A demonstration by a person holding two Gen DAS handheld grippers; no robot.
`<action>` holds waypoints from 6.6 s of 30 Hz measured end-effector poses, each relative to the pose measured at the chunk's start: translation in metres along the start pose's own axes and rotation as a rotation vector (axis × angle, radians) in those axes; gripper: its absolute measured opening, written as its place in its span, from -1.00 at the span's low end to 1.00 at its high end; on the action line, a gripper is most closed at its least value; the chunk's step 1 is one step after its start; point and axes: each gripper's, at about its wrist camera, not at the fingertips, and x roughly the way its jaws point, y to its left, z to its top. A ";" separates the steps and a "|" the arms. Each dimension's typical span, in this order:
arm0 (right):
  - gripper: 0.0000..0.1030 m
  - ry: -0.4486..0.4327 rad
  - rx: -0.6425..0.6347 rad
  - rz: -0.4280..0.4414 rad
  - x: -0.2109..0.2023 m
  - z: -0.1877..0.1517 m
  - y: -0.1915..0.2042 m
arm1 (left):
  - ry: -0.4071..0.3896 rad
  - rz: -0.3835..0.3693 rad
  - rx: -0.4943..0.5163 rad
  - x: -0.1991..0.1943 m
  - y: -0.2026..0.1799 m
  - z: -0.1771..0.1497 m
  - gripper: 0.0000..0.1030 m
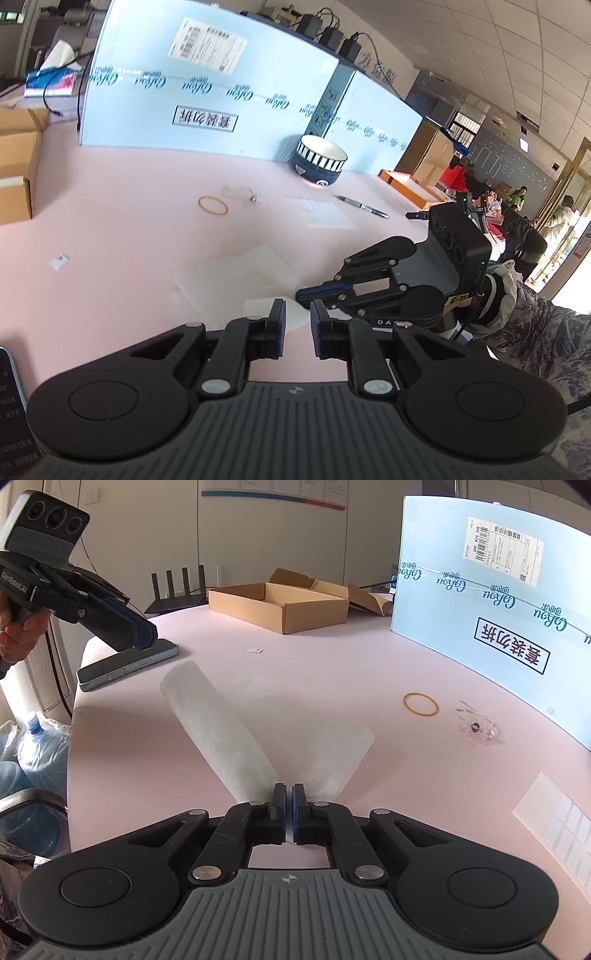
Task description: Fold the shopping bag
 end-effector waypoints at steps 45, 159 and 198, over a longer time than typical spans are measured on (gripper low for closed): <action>-0.93 -0.041 -0.013 -0.013 -0.001 0.000 0.001 | -0.101 0.267 -0.009 0.068 0.020 -0.059 -0.55; -0.89 0.085 -1.119 -0.162 -0.007 -0.047 0.076 | 0.271 0.426 1.134 0.095 -0.060 -0.082 -0.93; -0.83 -0.017 -0.108 -0.022 -0.028 -0.002 0.025 | 0.651 -0.258 0.092 0.118 0.068 0.028 -0.83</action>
